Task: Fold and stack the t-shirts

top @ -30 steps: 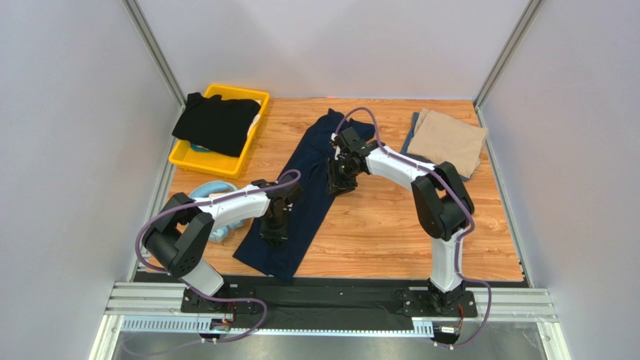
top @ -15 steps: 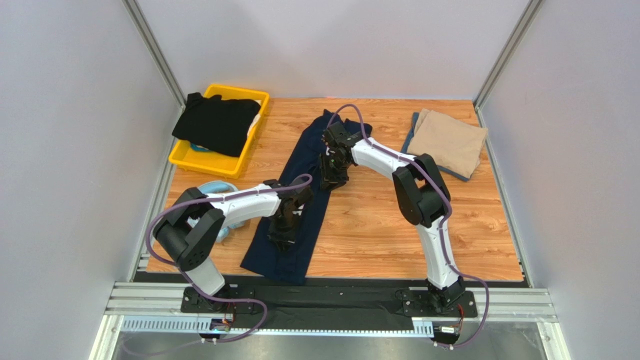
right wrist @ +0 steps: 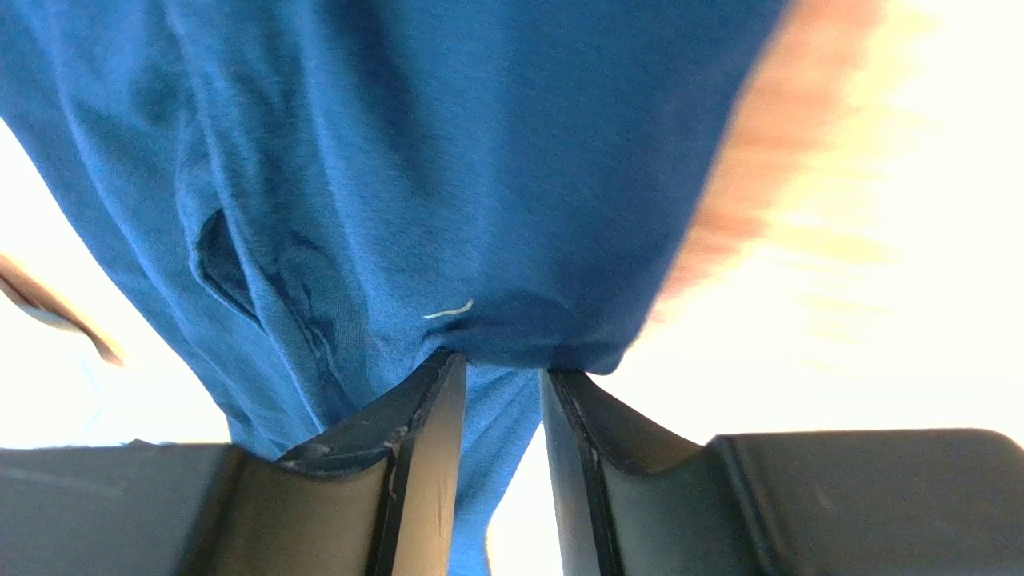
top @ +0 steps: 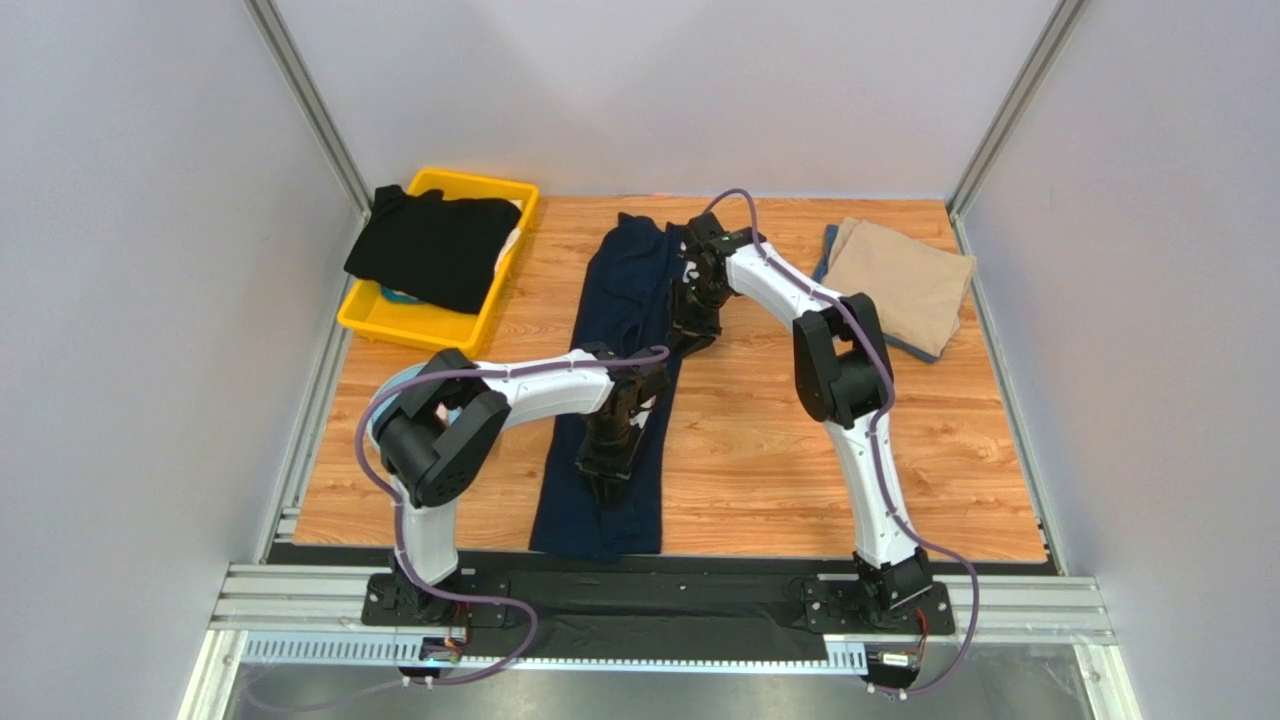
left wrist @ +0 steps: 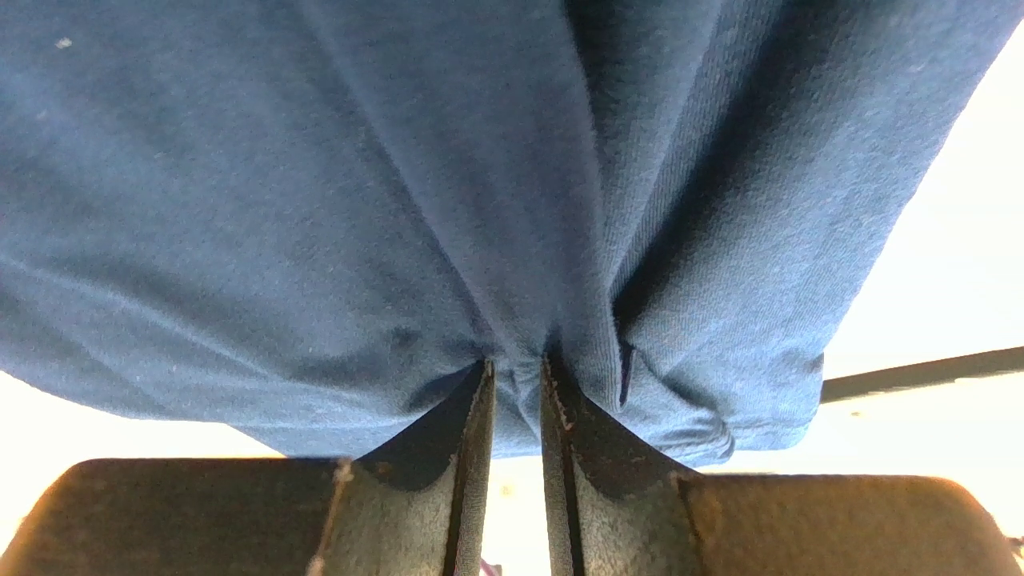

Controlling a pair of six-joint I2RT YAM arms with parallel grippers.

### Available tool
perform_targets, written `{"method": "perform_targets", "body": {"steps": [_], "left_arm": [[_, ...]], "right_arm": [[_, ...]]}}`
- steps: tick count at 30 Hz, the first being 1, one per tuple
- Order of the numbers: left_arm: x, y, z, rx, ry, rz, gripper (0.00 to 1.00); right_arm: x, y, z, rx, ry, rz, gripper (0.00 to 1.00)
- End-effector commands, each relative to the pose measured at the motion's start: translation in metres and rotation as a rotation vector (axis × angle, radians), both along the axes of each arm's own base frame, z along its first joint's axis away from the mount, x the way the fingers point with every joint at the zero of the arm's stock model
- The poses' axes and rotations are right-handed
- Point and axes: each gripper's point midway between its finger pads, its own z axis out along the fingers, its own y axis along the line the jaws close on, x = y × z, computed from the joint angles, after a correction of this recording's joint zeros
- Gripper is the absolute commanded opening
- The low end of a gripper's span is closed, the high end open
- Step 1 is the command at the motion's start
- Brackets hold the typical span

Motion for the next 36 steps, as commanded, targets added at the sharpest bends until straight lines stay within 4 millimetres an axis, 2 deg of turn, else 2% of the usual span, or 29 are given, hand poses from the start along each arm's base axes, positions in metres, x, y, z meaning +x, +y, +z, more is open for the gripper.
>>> {"method": "perform_targets", "body": {"steps": [1, 8, 12, 14, 15, 16, 17, 18, 20, 22, 23, 24, 25, 26, 27, 28, 29, 30, 31, 32, 33, 34, 35, 36], "left_arm": [[0.027, -0.042, -0.046, -0.071, -0.077, -0.044, 0.27], [0.046, -0.076, -0.043, -0.131, -0.065, -0.065, 0.27], [0.044, -0.082, -0.045, -0.145, -0.049, -0.069, 0.27], [0.045, -0.080, -0.041, -0.148, -0.067, -0.071, 0.27], [0.046, -0.080, -0.039, -0.151, -0.078, -0.073, 0.27], [0.046, -0.078, -0.038, -0.154, -0.087, -0.074, 0.27], [0.047, -0.080, -0.031, -0.171, -0.105, -0.079, 0.27], [0.048, -0.080, -0.028, -0.178, -0.112, -0.082, 0.27], [0.052, -0.084, -0.014, -0.206, -0.138, -0.083, 0.27], [0.053, -0.086, -0.002, -0.228, -0.156, -0.079, 0.28], [0.054, -0.088, 0.011, -0.254, -0.179, -0.076, 0.28], [0.055, -0.089, 0.019, -0.269, -0.189, -0.074, 0.28], [0.054, -0.087, 0.026, -0.271, -0.200, -0.066, 0.28], [0.056, -0.087, 0.041, -0.289, -0.229, -0.062, 0.29], [0.055, -0.083, 0.046, -0.284, -0.241, -0.056, 0.29], [0.056, -0.075, 0.050, -0.260, -0.263, -0.051, 0.29], [0.058, -0.070, 0.063, -0.266, -0.301, -0.040, 0.29], [0.055, -0.060, 0.062, -0.240, -0.312, -0.032, 0.29], [0.058, -0.050, 0.063, -0.202, -0.344, -0.022, 0.29], [0.057, -0.044, 0.071, -0.204, -0.366, -0.010, 0.30], [0.051, -0.034, 0.067, -0.187, -0.353, -0.001, 0.30], [0.054, -0.025, 0.067, -0.159, -0.383, 0.013, 0.30], [0.055, -0.020, 0.071, -0.166, -0.399, 0.033, 0.30], [0.052, -0.010, 0.065, -0.147, -0.393, 0.049, 0.30]], "right_arm": [[0.065, -0.066, -0.028, -0.176, -0.134, -0.110, 0.37], [0.076, -0.096, -0.020, -0.171, -0.128, -0.170, 0.36], [0.064, -0.106, -0.006, -0.185, -0.141, -0.160, 0.35], [0.055, -0.109, 0.006, -0.175, -0.171, -0.162, 0.32], [0.056, -0.107, 0.035, -0.145, -0.240, -0.173, 0.33], [0.045, -0.110, 0.025, -0.138, -0.244, -0.180, 0.34], [0.041, -0.110, 0.033, -0.126, -0.265, -0.190, 0.34], [0.038, -0.110, 0.056, -0.103, -0.314, -0.202, 0.35], [0.019, -0.112, 0.051, -0.094, -0.284, -0.211, 0.35], [0.006, -0.112, 0.059, -0.078, -0.282, -0.208, 0.35], [-0.008, -0.114, 0.051, -0.084, -0.251, -0.202, 0.34], [-0.013, -0.114, 0.060, -0.075, -0.266, -0.203, 0.34], [-0.020, -0.111, 0.060, -0.073, -0.266, -0.195, 0.34], [-0.028, -0.109, 0.060, -0.068, -0.261, -0.185, 0.34], [-0.043, -0.107, 0.063, -0.052, -0.260, -0.169, 0.35], [-0.052, -0.097, 0.064, -0.035, -0.272, -0.138, 0.35], [-0.060, -0.091, 0.067, -0.019, -0.283, -0.120, 0.36], [-0.077, -0.084, 0.067, 0.010, -0.280, -0.087, 0.36], [-0.087, -0.066, 0.068, 0.031, -0.301, -0.034, 0.37], [-0.096, -0.060, 0.067, 0.030, -0.303, -0.008, 0.38], [-0.107, -0.056, 0.061, 0.021, -0.291, 0.013, 0.38], [-0.118, -0.042, 0.058, 0.027, -0.289, 0.055, 0.38], [-0.124, -0.037, 0.053, 0.025, -0.276, 0.068, 0.38], [-0.131, -0.033, 0.045, 0.024, -0.250, 0.079, 0.38]]}}
